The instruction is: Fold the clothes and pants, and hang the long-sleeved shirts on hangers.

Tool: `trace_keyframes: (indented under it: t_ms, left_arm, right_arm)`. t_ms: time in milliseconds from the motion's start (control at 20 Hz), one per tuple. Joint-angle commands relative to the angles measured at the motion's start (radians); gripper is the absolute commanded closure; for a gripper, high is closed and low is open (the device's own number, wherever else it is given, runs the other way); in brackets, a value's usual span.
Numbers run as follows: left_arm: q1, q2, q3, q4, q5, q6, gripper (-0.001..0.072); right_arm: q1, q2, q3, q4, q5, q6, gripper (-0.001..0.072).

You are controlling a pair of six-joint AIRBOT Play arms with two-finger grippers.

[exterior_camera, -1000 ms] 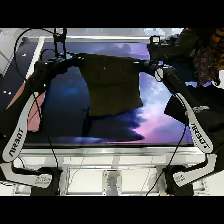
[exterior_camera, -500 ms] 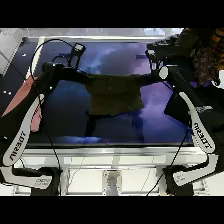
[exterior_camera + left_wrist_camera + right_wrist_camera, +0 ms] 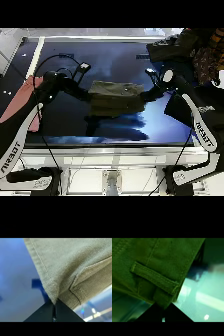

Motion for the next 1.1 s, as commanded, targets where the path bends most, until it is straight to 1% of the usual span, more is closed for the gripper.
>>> trace_keyframes:
  t_ms: [0, 50, 100, 150, 250, 300, 350, 400, 450, 500, 550, 650, 750, 900, 950, 1000, 1050]
  left_arm:
    - [-0.002, 0.01, -0.031, -0.002, 0.123, 0.011, 0.0674]
    - [-0.002, 0.012, -0.031, -0.023, 0.156, 0.031, 0.0502]
    - [-0.002, 0.018, -0.031, -0.022, 0.182, 0.034, 0.0392]
    - [-0.001, 0.029, -0.031, -0.018, 0.201, 0.034, 0.0391]
    - [0.008, 0.066, -0.031, -0.018, 0.206, 0.033, 0.0391]
    - [0.014, 0.087, -0.031, -0.018, 0.198, 0.032, 0.0391]
    - [0.019, 0.112, -0.031, -0.02, 0.181, 0.031, 0.0391]
    - [0.02, 0.133, -0.031, -0.033, 0.156, 0.019, 0.0391]
    - [0.02, 0.149, -0.03, -0.069, 0.126, 0.02, 0.0391]
    - [0.02, 0.158, -0.03, -0.114, 0.1, 0.02, 0.0391]
    - [0.02, 0.159, -0.03, -0.155, 0.083, 0.02, 0.0391]
    - [0.019, 0.154, -0.03, -0.198, 0.057, 0.014, 0.0391]
    - [0.019, 0.154, -0.03, -0.198, 0.008, -0.034, 0.0391]
    - [0.016, 0.149, -0.03, -0.202, -0.126, -0.102, 0.0391]
    - [0.01, 0.138, -0.03, -0.206, -0.172, -0.121, 0.0391]
    - [0.002, 0.122, -0.03, -0.206, -0.202, -0.135, 0.0391]
    - [-0.008, 0.1, -0.03, -0.206, -0.223, -0.141, 0.0391]
  right_arm:
    - [-0.005, 0.0, -0.048, -0.004, 0.078, -0.007, 0.0694]
    - [-0.005, -0.001, -0.05, -0.004, 0.104, -0.006, 0.066]
    - [-0.006, 0.001, -0.048, -0.005, 0.13, -0.007, 0.0553]
    - [-0.006, 0.005, -0.049, -0.017, 0.154, -0.007, 0.0495]
    - [-0.008, 0.018, -0.043, -0.051, 0.212, -0.007, 0.0486]
    - [-0.014, 0.028, -0.034, -0.058, 0.241, -0.008, 0.043]
    - [-0.021, 0.037, -0.019, -0.048, 0.274, -0.008, 0.0358]
    - [-0.027, 0.046, 0.0, -0.035, 0.305, -0.01, 0.0331]
    - [-0.031, 0.054, 0.025, -0.025, 0.342, -0.012, 0.0325]
    - [-0.036, 0.061, 0.06, -0.021, 0.378, -0.011, 0.0221]
    - [-0.037, 0.067, 0.101, -0.019, 0.411, -0.011, 0.0165]
    - [-0.037, 0.078, 0.184, -0.025, 0.421, -0.008, 0.0165]
    - [-0.037, 0.08, 0.272, -0.018, 0.41, 0.001, 0.0157]
    - [-0.037, 0.079, 0.319, -0.015, 0.285, 0.049, 0.0155]
    - [-0.037, 0.07, 0.319, -0.01, 0.25, 0.067, 0.0118]
    - [-0.037, 0.056, 0.319, -0.009, 0.23, 0.079, 0.01]
    - [-0.037, 0.035, 0.319, -0.008, 0.219, 0.094, 0.01]
